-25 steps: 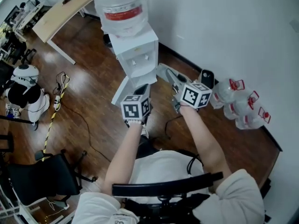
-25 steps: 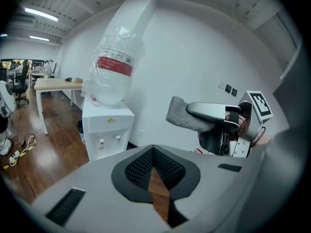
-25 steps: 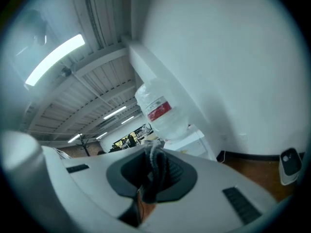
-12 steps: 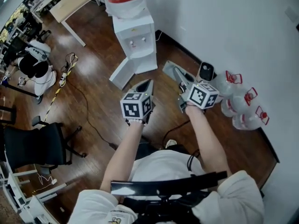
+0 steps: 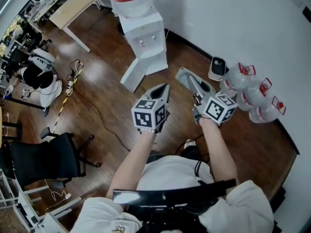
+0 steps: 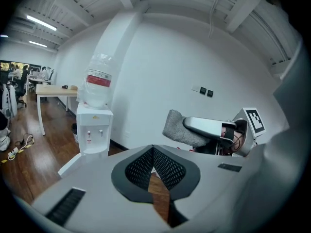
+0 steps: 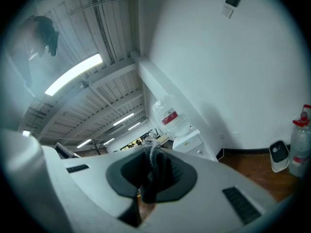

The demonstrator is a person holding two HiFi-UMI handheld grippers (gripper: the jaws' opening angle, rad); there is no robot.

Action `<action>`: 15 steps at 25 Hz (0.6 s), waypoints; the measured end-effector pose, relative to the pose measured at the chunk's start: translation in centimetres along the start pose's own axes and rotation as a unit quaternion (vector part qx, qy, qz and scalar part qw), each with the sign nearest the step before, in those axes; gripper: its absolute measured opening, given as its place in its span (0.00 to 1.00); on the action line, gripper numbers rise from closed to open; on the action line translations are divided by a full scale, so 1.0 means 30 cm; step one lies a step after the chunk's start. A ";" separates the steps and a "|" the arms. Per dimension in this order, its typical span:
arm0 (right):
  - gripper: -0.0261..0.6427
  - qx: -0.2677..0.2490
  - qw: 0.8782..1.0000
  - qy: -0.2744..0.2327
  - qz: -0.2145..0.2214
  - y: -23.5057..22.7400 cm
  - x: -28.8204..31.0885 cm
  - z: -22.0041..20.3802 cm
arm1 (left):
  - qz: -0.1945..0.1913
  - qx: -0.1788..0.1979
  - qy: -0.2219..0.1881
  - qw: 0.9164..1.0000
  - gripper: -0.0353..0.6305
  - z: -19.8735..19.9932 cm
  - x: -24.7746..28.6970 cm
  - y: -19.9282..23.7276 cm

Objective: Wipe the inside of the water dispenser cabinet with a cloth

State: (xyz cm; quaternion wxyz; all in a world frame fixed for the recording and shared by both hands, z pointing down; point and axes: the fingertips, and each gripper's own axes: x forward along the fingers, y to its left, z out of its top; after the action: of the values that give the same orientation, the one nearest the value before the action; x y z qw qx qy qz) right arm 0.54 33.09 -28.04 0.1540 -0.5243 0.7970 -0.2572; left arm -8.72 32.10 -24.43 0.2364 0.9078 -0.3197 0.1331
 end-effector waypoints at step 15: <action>0.09 -0.088 0.989 0.111 -0.052 0.218 0.248 -0.325 | 0.053 -0.037 -0.030 0.997 0.04 -0.063 -0.326 0.415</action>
State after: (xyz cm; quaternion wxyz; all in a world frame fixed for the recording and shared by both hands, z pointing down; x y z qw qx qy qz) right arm -12.43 30.80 -23.60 0.0048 -0.5448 0.8003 -0.2503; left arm -24.32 29.63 -22.37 0.2525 0.8841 -0.3788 0.1058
